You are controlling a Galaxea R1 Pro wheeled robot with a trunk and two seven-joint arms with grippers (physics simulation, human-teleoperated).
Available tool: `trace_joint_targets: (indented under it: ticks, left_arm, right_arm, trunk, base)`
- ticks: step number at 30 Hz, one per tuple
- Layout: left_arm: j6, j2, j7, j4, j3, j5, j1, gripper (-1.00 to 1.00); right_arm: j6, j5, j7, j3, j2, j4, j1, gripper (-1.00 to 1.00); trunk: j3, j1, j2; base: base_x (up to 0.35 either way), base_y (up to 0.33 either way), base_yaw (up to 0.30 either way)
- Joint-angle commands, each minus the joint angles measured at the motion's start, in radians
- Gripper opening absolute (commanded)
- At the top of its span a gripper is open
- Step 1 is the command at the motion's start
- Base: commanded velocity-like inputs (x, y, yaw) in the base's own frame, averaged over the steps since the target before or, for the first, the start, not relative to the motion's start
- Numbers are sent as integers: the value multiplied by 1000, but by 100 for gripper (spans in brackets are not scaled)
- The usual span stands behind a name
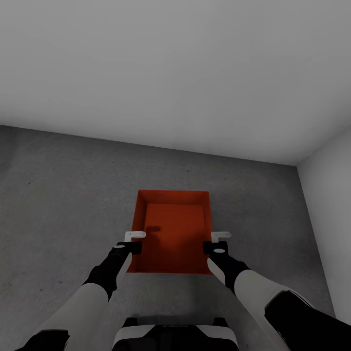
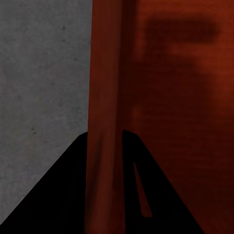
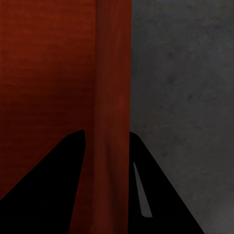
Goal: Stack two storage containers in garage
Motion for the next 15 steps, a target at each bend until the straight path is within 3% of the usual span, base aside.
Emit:
trace_joint_targets:
  ticks: [1, 15]
  left_arm:
    - [7, -37, -2, 0, 17, -2, 0, -100]
    - [6, -37, -2, 0, 18, -2, 0, -100]
  right_arm:
    - [-12, 17, -1, -18, 9, -3, -1, -100]
    - [-12, 17, -1, -18, 9, -3, -1, -100]
  trunk:
    - [-1, 0, -1]
    - [-1, 0, -1]
  base:
    - [0, 0, 0]
    - [0, 0, 0]
